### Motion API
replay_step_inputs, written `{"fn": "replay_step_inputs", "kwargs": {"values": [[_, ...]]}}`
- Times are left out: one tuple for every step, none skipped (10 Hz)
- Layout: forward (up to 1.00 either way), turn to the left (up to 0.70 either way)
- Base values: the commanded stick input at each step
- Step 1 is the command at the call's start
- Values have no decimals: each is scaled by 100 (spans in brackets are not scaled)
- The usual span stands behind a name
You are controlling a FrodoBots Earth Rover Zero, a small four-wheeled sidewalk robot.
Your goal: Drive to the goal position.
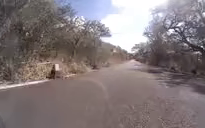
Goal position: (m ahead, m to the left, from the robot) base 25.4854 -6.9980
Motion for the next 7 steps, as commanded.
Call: {"fn": "replay_step_inputs", "kwargs": {"values": [[50, 0], [50, 0], [50, 0], [50, 0], [50, 0], [50, 0], [50, 0]]}}
